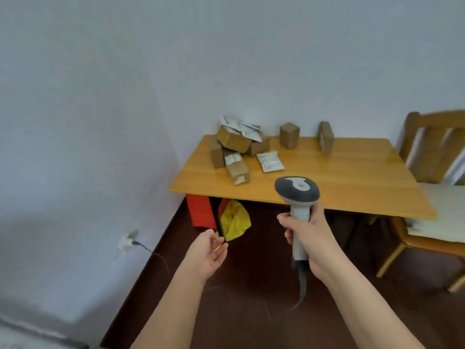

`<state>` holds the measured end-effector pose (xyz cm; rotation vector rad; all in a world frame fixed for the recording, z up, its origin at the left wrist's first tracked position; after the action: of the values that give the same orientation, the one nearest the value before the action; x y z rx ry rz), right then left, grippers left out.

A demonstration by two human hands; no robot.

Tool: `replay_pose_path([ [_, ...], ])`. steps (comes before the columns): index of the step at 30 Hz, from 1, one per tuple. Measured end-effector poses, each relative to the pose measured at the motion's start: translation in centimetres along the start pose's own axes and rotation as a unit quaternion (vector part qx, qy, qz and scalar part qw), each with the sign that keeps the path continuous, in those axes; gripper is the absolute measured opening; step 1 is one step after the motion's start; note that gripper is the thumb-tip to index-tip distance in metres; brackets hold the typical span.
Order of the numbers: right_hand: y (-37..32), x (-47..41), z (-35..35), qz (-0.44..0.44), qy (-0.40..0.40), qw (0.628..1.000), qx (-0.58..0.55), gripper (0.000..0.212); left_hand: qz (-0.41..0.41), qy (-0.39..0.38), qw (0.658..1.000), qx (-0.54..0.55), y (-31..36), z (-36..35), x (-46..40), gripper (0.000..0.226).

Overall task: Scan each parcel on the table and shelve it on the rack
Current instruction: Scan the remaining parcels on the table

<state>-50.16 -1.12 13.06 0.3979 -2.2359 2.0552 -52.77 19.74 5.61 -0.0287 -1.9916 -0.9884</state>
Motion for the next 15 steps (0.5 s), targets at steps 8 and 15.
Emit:
replay_pose_path([
  [8,-1.4,-13.7,6.6,-0.013,0.122,0.992,-0.019,0.041,0.058,-0.066,0.994,-0.064,1.7,-16.3,-12.7,0.013],
  [15,-6.7,-26.6,11.4,-0.002,0.209,0.978,-0.002,0.041,0.08,-0.108,0.984,-0.118,6.1,-31.5,-23.0,0.015],
])
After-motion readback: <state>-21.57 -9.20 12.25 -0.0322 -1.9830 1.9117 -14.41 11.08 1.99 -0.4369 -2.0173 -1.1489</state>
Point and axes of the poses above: each hand's wrist, its own x-axis away from the middle knuckle, its own z-axis out of the back of the hand, y = z × x, the point moved 1 cm from there along -x, towards the middle knuckle, and after that the axes turned 3 degrees about x, right-handed, at the moved point
